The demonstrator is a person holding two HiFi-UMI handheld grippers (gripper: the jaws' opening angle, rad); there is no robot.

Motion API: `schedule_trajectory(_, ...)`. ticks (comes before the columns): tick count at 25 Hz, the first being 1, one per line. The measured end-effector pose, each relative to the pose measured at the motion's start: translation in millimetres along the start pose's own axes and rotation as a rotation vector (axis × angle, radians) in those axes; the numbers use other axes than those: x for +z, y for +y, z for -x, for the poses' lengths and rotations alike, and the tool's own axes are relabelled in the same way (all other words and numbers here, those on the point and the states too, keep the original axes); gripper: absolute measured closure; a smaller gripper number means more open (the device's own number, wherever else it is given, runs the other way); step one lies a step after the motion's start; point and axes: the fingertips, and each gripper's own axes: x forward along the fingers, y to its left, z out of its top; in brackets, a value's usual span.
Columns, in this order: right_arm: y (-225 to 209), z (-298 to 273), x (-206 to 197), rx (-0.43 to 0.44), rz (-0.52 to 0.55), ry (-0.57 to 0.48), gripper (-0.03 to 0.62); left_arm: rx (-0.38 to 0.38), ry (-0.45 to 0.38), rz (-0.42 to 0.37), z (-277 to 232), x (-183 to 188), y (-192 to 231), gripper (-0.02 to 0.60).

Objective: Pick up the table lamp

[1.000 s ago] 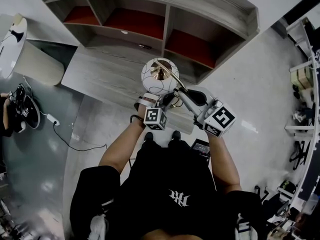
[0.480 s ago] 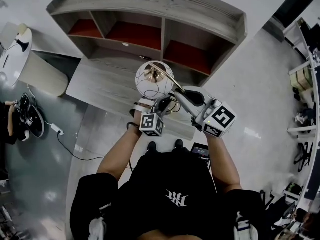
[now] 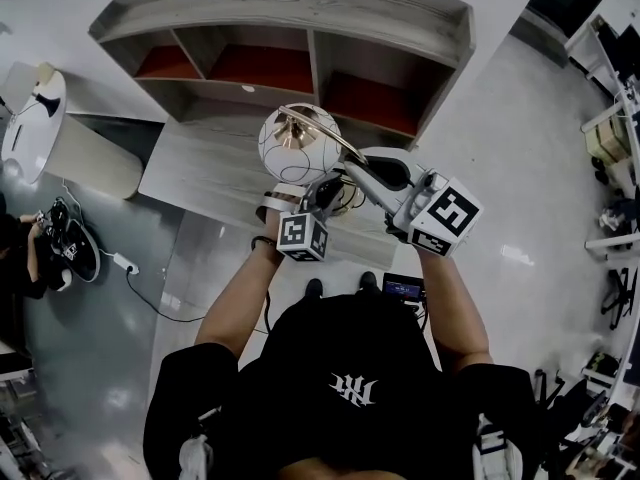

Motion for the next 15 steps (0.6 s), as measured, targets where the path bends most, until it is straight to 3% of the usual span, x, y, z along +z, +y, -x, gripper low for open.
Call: schedule_trajectory(15,5.3,17.4,63.5,0.006,0.070,-0.044,0.585,0.019,-0.008,-0.041,23.4,48.3,38.4,0.506)
